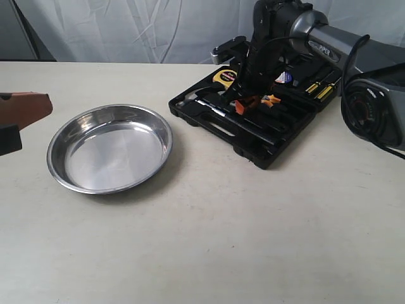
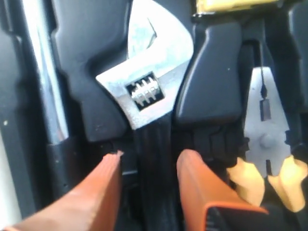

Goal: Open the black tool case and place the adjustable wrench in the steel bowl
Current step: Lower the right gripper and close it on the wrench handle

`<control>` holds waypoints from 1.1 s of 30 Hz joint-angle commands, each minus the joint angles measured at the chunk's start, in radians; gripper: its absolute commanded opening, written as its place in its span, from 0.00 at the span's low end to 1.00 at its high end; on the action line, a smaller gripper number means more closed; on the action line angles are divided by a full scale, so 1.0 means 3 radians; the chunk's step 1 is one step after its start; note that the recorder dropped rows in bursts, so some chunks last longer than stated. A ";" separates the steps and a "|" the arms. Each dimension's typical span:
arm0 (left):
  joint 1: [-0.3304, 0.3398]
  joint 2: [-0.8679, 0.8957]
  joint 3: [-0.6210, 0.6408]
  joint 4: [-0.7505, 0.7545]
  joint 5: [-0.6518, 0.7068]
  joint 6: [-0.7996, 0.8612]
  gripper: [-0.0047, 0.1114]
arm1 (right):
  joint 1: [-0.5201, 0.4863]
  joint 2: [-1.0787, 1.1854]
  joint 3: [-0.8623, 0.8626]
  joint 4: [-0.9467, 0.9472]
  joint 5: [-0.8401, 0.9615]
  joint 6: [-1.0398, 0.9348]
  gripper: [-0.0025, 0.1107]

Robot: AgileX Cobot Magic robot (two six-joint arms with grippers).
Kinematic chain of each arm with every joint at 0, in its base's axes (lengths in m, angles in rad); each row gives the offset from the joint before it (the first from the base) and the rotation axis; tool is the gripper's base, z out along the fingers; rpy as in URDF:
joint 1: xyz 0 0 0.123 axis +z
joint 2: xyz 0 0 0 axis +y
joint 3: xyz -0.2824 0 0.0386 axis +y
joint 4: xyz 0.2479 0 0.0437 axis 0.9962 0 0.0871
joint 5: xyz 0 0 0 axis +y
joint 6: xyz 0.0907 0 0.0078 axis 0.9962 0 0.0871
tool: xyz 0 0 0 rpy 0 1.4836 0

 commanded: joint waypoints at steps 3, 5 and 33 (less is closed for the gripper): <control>-0.0010 -0.0017 0.0022 0.0002 0.0007 -0.0014 0.04 | -0.0006 0.0094 -0.0012 -0.0001 -0.0052 -0.0005 0.37; -0.0010 -0.0017 0.0022 0.0002 0.0007 -0.0014 0.04 | -0.0006 0.0125 -0.0012 -0.0001 -0.0046 -0.0005 0.37; -0.0010 -0.0617 0.0022 0.0379 -0.0404 -0.0242 0.04 | -0.0006 -0.0270 -0.0018 -0.0001 0.0039 -0.0001 0.02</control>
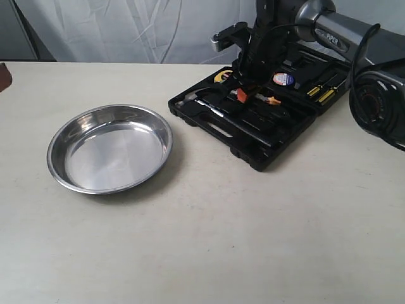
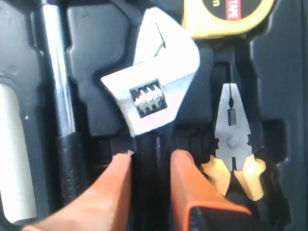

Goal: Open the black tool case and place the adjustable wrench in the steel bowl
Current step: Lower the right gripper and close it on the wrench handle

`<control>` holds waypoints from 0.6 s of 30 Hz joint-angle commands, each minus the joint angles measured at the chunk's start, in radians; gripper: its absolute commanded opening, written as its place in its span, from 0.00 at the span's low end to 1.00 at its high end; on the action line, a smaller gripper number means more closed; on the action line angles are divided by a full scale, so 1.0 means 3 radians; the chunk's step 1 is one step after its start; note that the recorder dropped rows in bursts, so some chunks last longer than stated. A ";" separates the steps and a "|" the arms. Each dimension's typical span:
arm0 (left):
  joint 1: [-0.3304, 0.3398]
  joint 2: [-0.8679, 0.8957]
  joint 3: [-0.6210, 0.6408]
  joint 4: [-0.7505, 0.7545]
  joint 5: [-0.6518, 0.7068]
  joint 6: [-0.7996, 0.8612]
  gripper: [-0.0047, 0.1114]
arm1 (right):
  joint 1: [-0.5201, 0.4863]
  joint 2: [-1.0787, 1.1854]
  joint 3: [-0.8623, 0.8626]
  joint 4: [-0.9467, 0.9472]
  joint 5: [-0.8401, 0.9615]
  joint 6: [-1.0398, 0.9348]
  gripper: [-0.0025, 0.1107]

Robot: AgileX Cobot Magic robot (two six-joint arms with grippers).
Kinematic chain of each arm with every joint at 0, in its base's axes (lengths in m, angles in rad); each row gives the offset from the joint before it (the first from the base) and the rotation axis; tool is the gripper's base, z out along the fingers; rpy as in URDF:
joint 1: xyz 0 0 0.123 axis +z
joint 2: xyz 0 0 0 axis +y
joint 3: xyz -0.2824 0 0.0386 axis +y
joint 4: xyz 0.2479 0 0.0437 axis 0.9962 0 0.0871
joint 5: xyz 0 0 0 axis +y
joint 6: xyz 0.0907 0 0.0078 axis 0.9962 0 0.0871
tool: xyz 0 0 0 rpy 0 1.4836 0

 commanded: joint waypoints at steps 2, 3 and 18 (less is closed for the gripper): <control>-0.0010 -0.0139 0.0014 0.0290 -0.0078 -0.0287 0.04 | -0.0006 -0.0088 -0.0017 0.0005 0.0036 0.0004 0.01; -0.0010 -0.0154 0.0014 0.0314 -0.0078 -0.0305 0.04 | -0.0006 -0.0088 -0.0017 0.0005 0.0054 0.0004 0.01; -0.0010 -0.0256 0.0014 0.0384 -0.0091 -0.0305 0.04 | -0.0006 -0.0088 -0.0017 0.0143 0.0039 0.0013 0.01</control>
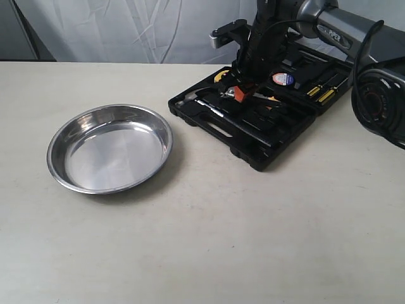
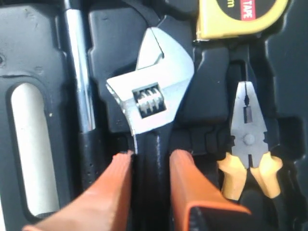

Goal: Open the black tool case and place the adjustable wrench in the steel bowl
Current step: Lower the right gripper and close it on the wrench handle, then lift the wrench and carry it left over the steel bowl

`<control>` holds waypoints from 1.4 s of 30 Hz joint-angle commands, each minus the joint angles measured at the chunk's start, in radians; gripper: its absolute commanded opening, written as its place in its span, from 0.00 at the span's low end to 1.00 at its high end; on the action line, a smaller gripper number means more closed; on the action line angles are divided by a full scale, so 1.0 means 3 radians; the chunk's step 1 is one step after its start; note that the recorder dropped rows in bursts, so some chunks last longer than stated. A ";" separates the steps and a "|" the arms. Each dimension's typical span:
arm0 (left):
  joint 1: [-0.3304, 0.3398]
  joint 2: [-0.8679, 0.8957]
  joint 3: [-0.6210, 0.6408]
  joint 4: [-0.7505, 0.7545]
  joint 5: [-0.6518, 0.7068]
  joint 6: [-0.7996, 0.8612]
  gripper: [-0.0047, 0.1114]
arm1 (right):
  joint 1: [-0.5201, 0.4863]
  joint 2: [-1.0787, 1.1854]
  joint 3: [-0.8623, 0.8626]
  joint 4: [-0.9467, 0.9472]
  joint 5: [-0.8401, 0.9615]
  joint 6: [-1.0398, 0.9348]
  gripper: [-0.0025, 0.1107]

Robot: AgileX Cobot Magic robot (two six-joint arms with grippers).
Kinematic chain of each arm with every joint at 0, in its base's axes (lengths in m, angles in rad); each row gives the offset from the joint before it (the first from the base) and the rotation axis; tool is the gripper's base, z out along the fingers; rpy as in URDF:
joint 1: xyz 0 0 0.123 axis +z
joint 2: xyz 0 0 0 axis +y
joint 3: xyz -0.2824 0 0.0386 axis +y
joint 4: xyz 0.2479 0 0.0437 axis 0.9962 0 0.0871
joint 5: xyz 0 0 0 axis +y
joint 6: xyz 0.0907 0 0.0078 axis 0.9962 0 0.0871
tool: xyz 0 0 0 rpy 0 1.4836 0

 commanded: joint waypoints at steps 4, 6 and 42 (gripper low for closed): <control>-0.0010 -0.0024 0.0014 0.0052 -0.0028 -0.0019 0.04 | -0.0006 -0.0058 -0.0017 0.0001 -0.0068 0.0000 0.01; -0.0010 -0.0024 0.0014 0.0068 -0.0037 -0.0019 0.04 | -0.0006 -0.0058 -0.0017 0.0001 -0.0109 0.0000 0.01; -0.0010 -0.0024 0.0014 0.0416 -0.0318 -0.0288 0.04 | 0.1064 -0.0248 -0.0017 0.0538 -0.0593 -0.0148 0.01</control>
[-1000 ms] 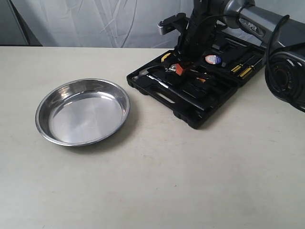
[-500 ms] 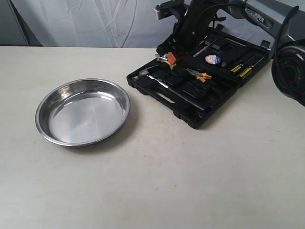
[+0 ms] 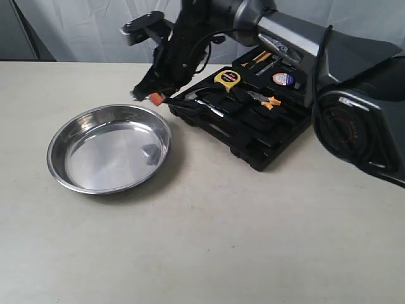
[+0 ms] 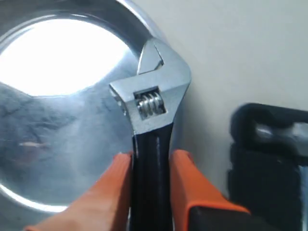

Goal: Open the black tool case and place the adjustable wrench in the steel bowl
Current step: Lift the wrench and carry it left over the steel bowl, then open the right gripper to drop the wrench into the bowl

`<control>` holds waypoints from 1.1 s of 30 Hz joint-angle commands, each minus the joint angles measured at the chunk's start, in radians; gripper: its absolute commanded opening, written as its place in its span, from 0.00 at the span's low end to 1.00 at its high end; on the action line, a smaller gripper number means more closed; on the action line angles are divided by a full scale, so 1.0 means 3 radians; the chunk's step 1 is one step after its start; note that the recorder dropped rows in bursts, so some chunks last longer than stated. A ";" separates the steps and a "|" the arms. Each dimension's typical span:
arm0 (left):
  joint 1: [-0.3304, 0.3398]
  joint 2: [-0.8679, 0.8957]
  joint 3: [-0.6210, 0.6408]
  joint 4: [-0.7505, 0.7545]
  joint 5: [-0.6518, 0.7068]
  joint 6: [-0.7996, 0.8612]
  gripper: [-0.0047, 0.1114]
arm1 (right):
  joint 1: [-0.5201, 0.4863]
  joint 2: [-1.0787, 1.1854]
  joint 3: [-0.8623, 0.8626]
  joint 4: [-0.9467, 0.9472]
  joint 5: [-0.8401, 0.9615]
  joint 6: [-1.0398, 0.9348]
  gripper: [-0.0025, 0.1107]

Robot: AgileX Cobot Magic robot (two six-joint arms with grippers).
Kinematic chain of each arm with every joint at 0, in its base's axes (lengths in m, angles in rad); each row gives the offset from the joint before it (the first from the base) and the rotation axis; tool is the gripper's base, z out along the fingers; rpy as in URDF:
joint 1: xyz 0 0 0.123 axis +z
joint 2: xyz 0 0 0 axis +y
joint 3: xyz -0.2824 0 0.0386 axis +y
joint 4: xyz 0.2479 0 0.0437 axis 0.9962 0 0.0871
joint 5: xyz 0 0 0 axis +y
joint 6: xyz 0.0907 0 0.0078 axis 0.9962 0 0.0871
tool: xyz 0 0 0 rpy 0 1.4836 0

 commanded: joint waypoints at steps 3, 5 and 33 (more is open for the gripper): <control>-0.0010 -0.0024 0.0014 0.0011 -0.0008 -0.0023 0.04 | 0.0318 -0.0035 -0.0017 0.0027 -0.0224 -0.0033 0.01; -0.0010 -0.0024 0.0014 0.0011 -0.0001 -0.0048 0.04 | 0.0395 -0.0001 -0.0017 0.0042 -0.0304 -0.0033 0.01; -0.0010 -0.0815 0.0142 0.0760 0.0504 -0.0712 0.04 | 0.0520 0.0459 -0.0017 0.0366 -0.0686 0.0050 0.40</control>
